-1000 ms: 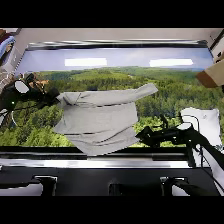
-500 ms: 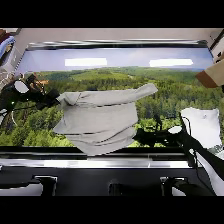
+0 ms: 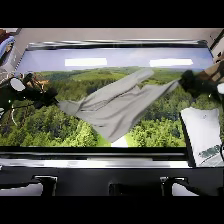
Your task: Fold the clothes and pants, and hang the long-sleeved shirts on hangers.
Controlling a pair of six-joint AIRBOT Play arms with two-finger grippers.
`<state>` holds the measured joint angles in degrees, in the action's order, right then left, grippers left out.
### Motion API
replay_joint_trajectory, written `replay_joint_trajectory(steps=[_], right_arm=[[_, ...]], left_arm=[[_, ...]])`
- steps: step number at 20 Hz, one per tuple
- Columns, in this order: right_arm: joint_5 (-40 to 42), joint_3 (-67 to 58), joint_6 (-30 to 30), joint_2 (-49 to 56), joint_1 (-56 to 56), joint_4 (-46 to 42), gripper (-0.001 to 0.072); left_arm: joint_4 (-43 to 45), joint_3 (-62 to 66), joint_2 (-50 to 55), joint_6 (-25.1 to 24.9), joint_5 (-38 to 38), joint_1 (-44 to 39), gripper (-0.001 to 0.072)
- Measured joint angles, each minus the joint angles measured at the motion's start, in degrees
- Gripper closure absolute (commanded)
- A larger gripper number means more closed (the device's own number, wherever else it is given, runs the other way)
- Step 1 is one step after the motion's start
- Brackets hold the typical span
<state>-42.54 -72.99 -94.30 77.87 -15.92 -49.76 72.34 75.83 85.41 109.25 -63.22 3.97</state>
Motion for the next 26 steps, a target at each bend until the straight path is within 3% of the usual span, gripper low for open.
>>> replay_joint_trajectory(steps=[3, 5, 6, 7, 9, 14, 18, 21, 26], right_arm=[[0.0, -10.1, -3.9, 8.9, 2.1, -1.8, 0.0637], [0.1, -13.3, -6.1, 13.9, 4.3, -1.7, 0.0369], [-0.2, -14.2, -6.5, 15.4, 4.9, -1.2, 0.0302], [-1.0, -14.9, -6.9, 16.3, 5.0, -0.8, 0.0284], [-4.4, -15.7, -5.5, 16.1, 3.8, -0.3, 0.0280], [-18.6, -12.8, 5.7, 7.3, -6.4, -2.5, 0.0286], [-23.3, 8.3, 9.6, -3.9, -10.7, 1.3, 0.0246], [-20.1, 30.5, 12.3, -12.0, -4.4, 12.3, 0.0247], [-3.0, 52.1, 13.7, -18.5, 17.7, 28.8, 0.0245]], left_arm=[[0.0, 0.2, 0.0, 0.0, -0.2, -0.4, 0.0691], [0.0, 0.2, 0.0, 0.0, -0.2, -0.8, 0.0691], [0.0, 0.2, 0.0, 0.0, -0.2, -1.0, 0.0691], [0.0, 0.2, 0.0, 0.0, -0.2, -1.1, 0.0691], [0.0, 0.2, 0.0, 0.0, -0.2, -1.2, 0.0691], [0.0, 0.2, 0.0, 0.0, -0.3, -1.4, 0.0691], [0.0, 0.2, 0.0, 0.0, -0.7, -1.4, 0.0691], [0.0, 0.2, 0.0, 0.0, -1.0, -1.4, 0.0691], [0.0, 0.2, 0.0, 0.0, -1.2, -1.4, 0.0691]])
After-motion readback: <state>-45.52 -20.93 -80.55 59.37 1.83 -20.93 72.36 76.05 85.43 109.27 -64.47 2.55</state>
